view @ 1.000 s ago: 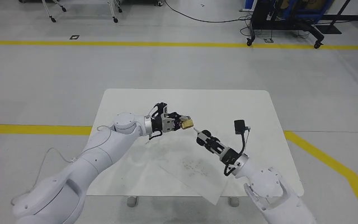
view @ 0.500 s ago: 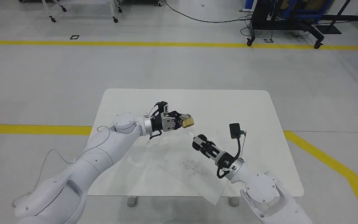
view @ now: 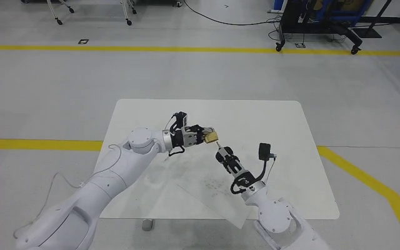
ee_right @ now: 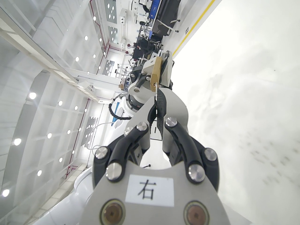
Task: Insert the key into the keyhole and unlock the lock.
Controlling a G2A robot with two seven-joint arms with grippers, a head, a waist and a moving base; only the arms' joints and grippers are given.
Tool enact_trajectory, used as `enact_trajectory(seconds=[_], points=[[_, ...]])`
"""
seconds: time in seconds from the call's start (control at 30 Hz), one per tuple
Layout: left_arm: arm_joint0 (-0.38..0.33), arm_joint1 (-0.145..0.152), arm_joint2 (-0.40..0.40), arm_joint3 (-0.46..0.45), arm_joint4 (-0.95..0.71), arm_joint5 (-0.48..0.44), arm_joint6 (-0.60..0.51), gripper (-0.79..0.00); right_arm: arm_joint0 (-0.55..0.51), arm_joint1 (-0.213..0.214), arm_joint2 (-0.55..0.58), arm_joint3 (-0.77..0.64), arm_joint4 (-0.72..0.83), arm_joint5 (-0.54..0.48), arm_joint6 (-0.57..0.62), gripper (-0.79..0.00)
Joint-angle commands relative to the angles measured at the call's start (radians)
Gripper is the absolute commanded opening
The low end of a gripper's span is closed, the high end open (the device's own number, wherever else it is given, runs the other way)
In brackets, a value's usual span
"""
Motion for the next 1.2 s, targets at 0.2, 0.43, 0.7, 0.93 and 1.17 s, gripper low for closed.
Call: enact_trajectory(seconds=[0.2,0.43,0.7,0.93,1.17], points=[[0.022,0.003,-0.031,-0.033,0.085,0.015,0.035,-0.785,0.002,-0.012,-0.034,-0.012,-0.031,0.018,-0.016,-0.785],[0.04,0.001,-0.061,-0.048,0.114,0.027,0.036,-0.785,0.026,-0.029,-0.055,0.02,0.002,0.056,-0.041,-0.785],[0.056,-0.003,-0.09,-0.058,0.138,0.043,0.028,-0.785,0.035,-0.039,-0.052,0.03,0.013,0.057,-0.05,-0.785],[0.067,-0.01,-0.112,-0.059,0.152,0.059,0.028,-0.785,0.021,-0.044,-0.044,0.018,-0.002,0.055,-0.058,-0.785],[0.075,-0.016,-0.131,-0.06,0.167,0.069,0.024,-0.785,0.023,-0.054,-0.048,0.026,-0.021,0.063,-0.096,-0.785]])
